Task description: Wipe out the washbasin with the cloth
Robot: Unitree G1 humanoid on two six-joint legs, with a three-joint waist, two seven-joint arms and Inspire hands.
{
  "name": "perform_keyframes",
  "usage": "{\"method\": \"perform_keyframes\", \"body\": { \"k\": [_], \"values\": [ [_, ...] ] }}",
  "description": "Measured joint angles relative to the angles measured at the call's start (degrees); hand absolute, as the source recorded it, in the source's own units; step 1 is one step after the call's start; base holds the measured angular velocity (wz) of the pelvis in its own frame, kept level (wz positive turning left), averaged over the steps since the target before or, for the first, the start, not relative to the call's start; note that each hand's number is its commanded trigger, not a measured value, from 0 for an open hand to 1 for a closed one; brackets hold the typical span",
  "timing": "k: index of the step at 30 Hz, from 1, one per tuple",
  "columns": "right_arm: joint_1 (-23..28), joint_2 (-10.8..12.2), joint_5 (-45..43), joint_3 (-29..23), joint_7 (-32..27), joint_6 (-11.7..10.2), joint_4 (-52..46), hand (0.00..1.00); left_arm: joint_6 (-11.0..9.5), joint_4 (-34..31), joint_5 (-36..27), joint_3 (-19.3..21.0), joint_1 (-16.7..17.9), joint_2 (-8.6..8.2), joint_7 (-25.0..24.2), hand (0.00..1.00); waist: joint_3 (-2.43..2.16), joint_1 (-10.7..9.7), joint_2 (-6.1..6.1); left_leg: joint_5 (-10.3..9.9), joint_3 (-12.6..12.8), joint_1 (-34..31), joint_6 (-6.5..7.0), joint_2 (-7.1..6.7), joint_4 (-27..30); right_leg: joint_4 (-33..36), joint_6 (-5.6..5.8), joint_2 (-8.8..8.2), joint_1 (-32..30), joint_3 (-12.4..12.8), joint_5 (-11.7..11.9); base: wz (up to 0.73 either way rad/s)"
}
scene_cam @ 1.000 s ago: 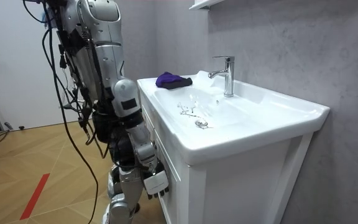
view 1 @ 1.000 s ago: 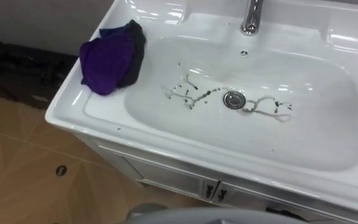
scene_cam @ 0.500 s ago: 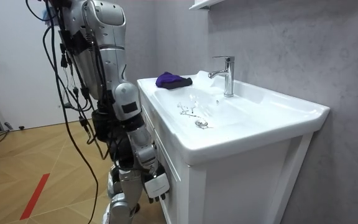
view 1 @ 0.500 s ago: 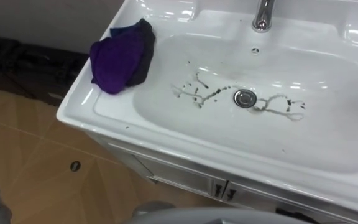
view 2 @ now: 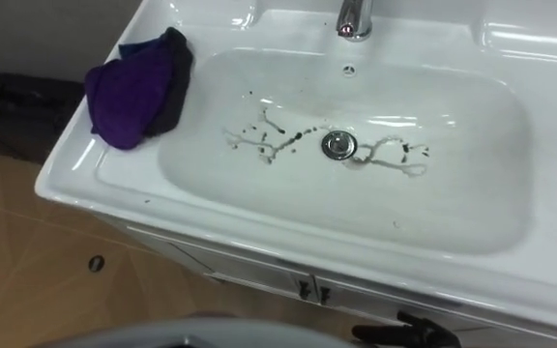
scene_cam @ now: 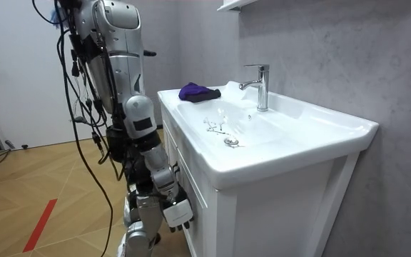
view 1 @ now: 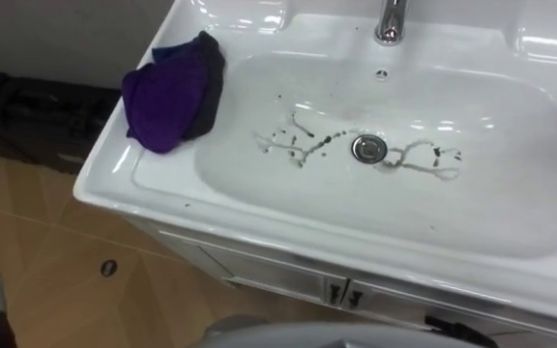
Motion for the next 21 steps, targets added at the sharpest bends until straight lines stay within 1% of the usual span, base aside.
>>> {"method": "perform_keyframes", "body": {
  "k": [1,2,4,5,7,8,9,13,14,15,16,18,19,21],
  "values": [
    [0.0,0.0,0.0,0.0,0.5,-0.3,0.2,0.00,0.0,-0.9,2.9,-1.0,0.0,-0.01,-0.7,0.00,0.14,-0.7,-0.22,0.0,0.0,0.1,0.00,0.00,-0.2,0.0,0.00,0.02,0.1,-0.1,0.0,0.00],
    [0.0,0.0,0.0,0.0,0.8,-0.3,0.2,0.00,0.1,-1.4,4.3,-1.7,0.1,-0.01,-1.3,0.00,0.15,-1.0,-0.23,0.0,0.1,0.2,0.00,0.04,-0.4,-0.1,0.00,0.02,0.1,0.0,0.0,0.00],
    [-0.4,0.3,0.1,0.0,1.2,-0.7,0.2,0.00,0.2,-3.4,10.4,-4.2,0.1,-0.19,-3.8,0.00,0.23,-1.6,-0.47,0.0,1.2,0.5,0.00,0.19,-0.5,-0.1,0.00,0.04,0.3,0.3,0.0,-0.09],
    [-0.5,0.3,0.2,0.0,1.3,-0.8,0.2,0.00,0.2,-3.8,12.0,-4.9,0.1,-0.28,-4.3,0.00,0.24,-1.9,-0.52,0.0,1.4,0.6,0.00,0.21,-0.5,-0.1,0.00,0.03,0.3,0.4,0.0,-0.06],
    [-0.8,0.5,0.4,0.2,1.5,-1.2,0.4,0.00,0.2,-4.9,16.8,-7.6,0.1,-0.42,-6.2,0.00,0.30,-2.7,-0.63,0.0,1.7,0.9,0.00,0.22,-0.5,0.0,0.01,-0.04,0.4,0.7,0.0,-0.08],
    [-1.0,0.6,0.6,0.2,1.5,-1.5,0.7,0.00,0.2,-5.0,17.3,-8.5,0.0,-0.42,-6.5,0.00,0.32,-3.1,-0.66,0.0,1.7,0.9,0.00,0.22,-0.5,0.0,0.01,-0.03,0.3,0.8,0.0,-0.08],
    [-1.6,0.7,1.2,0.3,1.5,-1.7,1.5,0.00,0.2,-5.0,18.1,-10.1,0.0,-0.45,-7.3,0.00,0.38,-3.9,-0.76,0.0,1.7,0.9,0.00,0.21,-0.5,0.0,0.01,-0.01,0.3,0.9,0.0,-0.05],
    [-2.4,0.9,1.8,0.8,2.0,-1.8,1.9,0.00,0.2,-5.0,19.5,-15.2,0.0,-0.98,-10.3,0.00,0.36,-5.7,-0.92,0.0,1.7,0.9,0.00,0.22,-0.5,0.0,0.00,0.06,0.1,1.6,0.0,-0.07],
    [-2.4,0.9,1.8,0.9,2.2,-1.8,1.9,0.00,0.2,-5.0,19.9,-15.7,0.0,-1.02,-10.9,0.00,0.35,-5.7,-1.04,0.0,1.8,0.9,0.00,0.24,-0.5,0.0,0.00,0.07,0.0,1.8,0.0,-0.12],
    [-2.4,0.9,1.8,1.3,2.6,-2.0,1.9,0.00,0.2,-5.0,21.8,-16.7,0.0,-1.05,-11.6,0.00,0.18,-5.8,-0.97,0.0,2.0,0.9,0.00,0.30,-0.5,0.0,-0.05,0.10,-0.1,2.0,0.0,-0.14],
    [-2.4,0.9,1.8,1.4,2.9,-2.2,1.9,0.00,0.2,-5.1,23.5,-17.5,0.0,-1.06,-12.3,0.00,0.16,-5.8,-1.25,0.0,2.3,1.0,0.00,0.38,-0.6,0.0,-0.07,0.15,-0.1,2.3,0.1,-0.13],
    [-2.5,1.0,1.7,2.1,2.9,-2.6,2.1,0.00,0.2,-5.1,25.3,-18.2,0.0,-1.44,-13.2,0.00,0.22,-6.1,-1.72,0.0,2.4,1.4,0.00,0.46,-0.9,0.0,-0.12,0.20,0.1,2.5,0.1,-0.08],
    [-2.6,1.0,1.7,2.4,3.1,-3.0,2.3,0.00,0.2,-5.0,25.6,-18.4,0.0,-1.94,-13.6,0.00,0.15,-6.2,-1.89,0.0,2.4,1.8,0.00,0.53,-1.5,0.0,-0.14,0.29,0.2,2.5,0.1,0.00],
    [-2.9,1.1,1.8,2.5,3.2,-3.5,3.1,0.00,0.2,-4.8,25.6,-19.5,0.0,-2.24,-13.6,0.00,0.23,-6.7,-1.99,0.0,2.5,2.4,-0.01,0.64,-2.1,-0.1,-0.18,0.43,0.5,2.6,0.1,0.00]
  ]
}}
